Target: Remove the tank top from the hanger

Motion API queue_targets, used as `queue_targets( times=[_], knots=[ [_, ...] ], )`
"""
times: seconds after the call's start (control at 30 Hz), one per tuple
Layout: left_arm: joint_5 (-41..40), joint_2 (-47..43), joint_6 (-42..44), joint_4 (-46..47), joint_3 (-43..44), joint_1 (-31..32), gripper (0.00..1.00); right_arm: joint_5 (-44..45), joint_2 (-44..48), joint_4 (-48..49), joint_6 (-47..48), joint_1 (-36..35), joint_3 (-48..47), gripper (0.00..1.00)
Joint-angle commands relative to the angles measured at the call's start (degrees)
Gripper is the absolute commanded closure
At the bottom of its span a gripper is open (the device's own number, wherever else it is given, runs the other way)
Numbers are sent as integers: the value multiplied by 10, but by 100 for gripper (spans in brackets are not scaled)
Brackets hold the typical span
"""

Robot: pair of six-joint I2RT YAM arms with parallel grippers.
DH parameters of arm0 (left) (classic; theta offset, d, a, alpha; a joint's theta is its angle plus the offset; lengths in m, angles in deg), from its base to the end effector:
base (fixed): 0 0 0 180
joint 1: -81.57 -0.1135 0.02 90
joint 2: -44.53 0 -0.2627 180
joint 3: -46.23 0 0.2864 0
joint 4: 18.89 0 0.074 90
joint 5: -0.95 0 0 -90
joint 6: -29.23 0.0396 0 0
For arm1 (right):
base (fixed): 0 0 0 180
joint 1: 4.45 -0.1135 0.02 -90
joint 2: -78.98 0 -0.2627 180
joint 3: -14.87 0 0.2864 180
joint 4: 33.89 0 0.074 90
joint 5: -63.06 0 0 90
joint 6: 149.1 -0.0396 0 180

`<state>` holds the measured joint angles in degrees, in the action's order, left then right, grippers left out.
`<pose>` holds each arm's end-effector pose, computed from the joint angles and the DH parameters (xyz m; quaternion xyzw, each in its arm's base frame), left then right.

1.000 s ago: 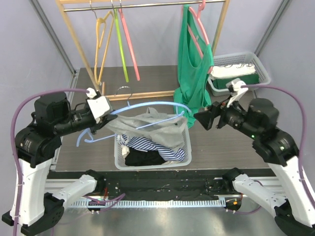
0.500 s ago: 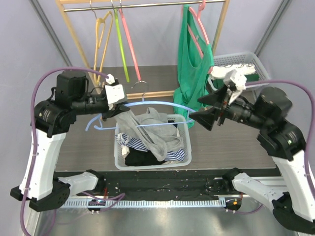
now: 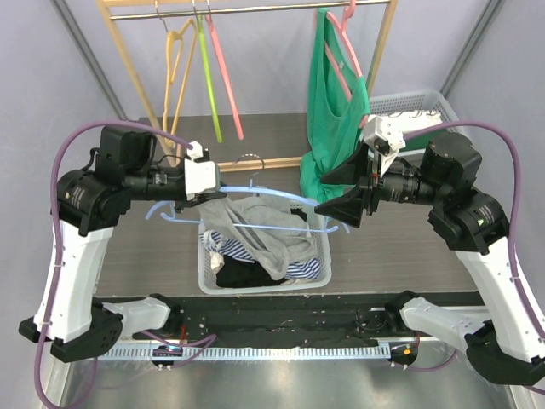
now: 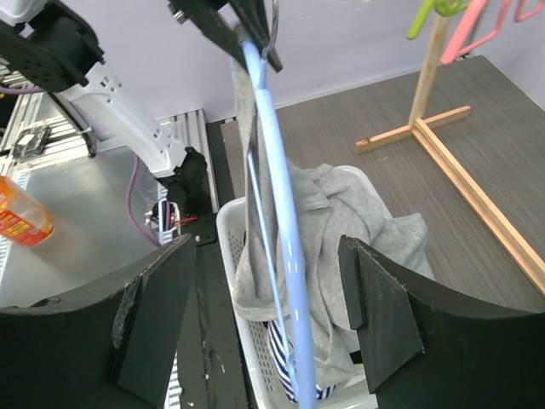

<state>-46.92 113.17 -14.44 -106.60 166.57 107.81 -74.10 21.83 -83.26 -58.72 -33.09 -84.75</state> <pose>0.1546 -0.1058 0.5221 0.6236 0.5737 -0.2415 0.4729 0.1519 0.1161 0.5154 -0.4287 0.5975 0.4387 0.5164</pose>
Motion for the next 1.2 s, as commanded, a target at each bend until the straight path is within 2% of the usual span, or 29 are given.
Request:
queue_targets(
  times=[0.0, 0.13, 0.33, 0.53, 0.63, 0.67, 0.7, 0.73, 0.77, 0.8, 1.0, 1.07, 1.1, 1.13, 1.17],
  knots=[
    [27, 18, 19, 11, 51, 10, 100, -43, -3, 27, -3, 0, 6, 25],
    [38, 39, 6, 14, 88, 20, 100, -25, -14, 36, -3, -2, 12, 27],
    [50, 42, -7, 16, 96, 28, 100, -24, -38, 36, -3, -8, 0, 30],
    [44, 45, -10, 20, 105, 30, 100, -33, -52, 42, -16, -16, 5, 39],
    [39, 49, -9, 19, 108, 30, 100, -22, -49, 42, -19, -17, 10, 57],
    [38, 48, -8, 19, 107, 30, 100, -18, -46, 44, -21, -17, 12, 71],
    [31, 47, -6, 19, 104, 31, 100, -8, -44, 45, -21, -17, 14, 78],
    [28, 44, -3, 19, 98, 30, 100, -2, -37, 48, -26, -17, 17, 91],
    [24, 43, -3, 22, 94, 30, 100, 2, -32, 52, -29, -17, 19, 96],
    [16, 41, -4, 26, 90, 30, 100, 10, -29, 57, -33, -17, 28, 99],
    [5, 39, -22, 45, 82, 30, 100, 13, 5, 84, -57, -18, 63, 99],
    [-1, 39, -44, 57, 76, 30, 76, 22, 22, 100, -66, -18, 75, 99],
    [-4, 38, -52, 67, 74, 31, 57, 25, 26, 105, -68, -18, 83, 99],
    [-10, 36, -61, 73, 71, 30, 20, 36, 31, 110, -69, -18, 86, 99],
    [-18, 32, -92, 82, 68, 30, 8, 41, 36, 111, -70, -18, 89, 99]
  ],
)
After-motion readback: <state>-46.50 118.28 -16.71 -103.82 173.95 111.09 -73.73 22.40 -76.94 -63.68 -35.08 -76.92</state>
